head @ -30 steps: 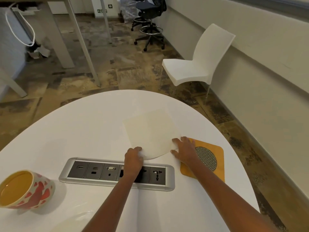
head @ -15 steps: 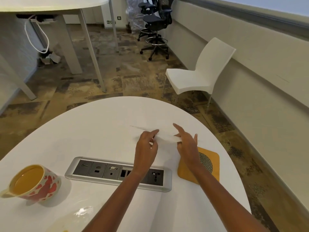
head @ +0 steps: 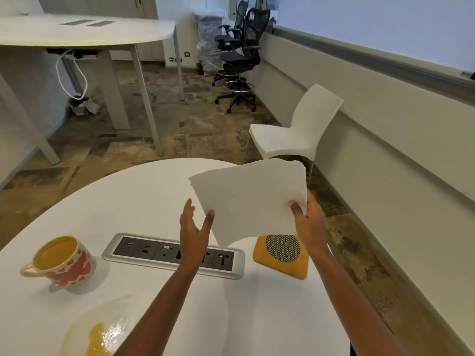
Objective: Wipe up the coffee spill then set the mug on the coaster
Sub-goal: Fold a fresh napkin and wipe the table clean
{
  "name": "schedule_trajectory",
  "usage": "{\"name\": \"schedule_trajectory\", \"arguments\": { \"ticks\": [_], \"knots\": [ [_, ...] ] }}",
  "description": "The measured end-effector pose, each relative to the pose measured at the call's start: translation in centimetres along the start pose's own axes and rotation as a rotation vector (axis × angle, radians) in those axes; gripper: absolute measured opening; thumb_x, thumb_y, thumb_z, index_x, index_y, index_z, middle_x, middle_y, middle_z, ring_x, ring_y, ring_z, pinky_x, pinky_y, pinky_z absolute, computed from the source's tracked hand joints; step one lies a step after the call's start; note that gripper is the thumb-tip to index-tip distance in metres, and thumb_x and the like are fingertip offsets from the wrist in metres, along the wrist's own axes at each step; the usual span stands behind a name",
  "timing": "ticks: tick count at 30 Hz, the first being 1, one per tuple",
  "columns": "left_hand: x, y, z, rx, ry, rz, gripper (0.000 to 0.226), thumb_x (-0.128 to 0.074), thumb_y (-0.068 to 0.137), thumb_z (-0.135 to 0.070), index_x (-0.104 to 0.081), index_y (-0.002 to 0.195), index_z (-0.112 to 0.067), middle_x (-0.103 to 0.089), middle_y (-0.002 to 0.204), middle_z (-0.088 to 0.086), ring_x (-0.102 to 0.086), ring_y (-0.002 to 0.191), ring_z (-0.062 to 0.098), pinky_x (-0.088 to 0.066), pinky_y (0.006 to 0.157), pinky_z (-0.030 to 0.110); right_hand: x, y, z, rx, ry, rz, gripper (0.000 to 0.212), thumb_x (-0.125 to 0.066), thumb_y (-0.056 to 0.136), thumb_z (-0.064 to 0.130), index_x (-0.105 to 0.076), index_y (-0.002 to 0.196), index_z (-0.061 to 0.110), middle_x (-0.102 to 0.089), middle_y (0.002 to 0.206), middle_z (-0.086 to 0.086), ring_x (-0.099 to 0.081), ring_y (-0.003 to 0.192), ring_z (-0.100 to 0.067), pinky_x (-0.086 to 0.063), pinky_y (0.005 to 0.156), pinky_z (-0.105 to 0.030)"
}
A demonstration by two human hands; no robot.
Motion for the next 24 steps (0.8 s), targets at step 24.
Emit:
{"name": "schedule_trajectory", "arguments": {
  "ticks": [24],
  "knots": [
    [-6.5,-11.4,-1.4,-0.116,-0.045,0.241,0.027,-0.041,0.095,-0.011,-0.064,0.109,-0.009,-0.071,0.091,0.005,-0.067,0.082,0.007,-0.05,0.067,0.01,-4.4,-9.5,-2.5,-0.216,0.046,0.396,0.045,-0.025,0.101,0.023,-0.021,0.146,0.019,-0.016,0.157,-0.008,-0.022,0.143,-0.021,-0.024,0.112,-0.027]
  ]
}}
Point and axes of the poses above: each hand's wrist, its own y-axis towards the middle knuckle, its own x-axis out of the back of the hand, z = x × y, the point moved 5 cm from there along y, towards the middle knuckle
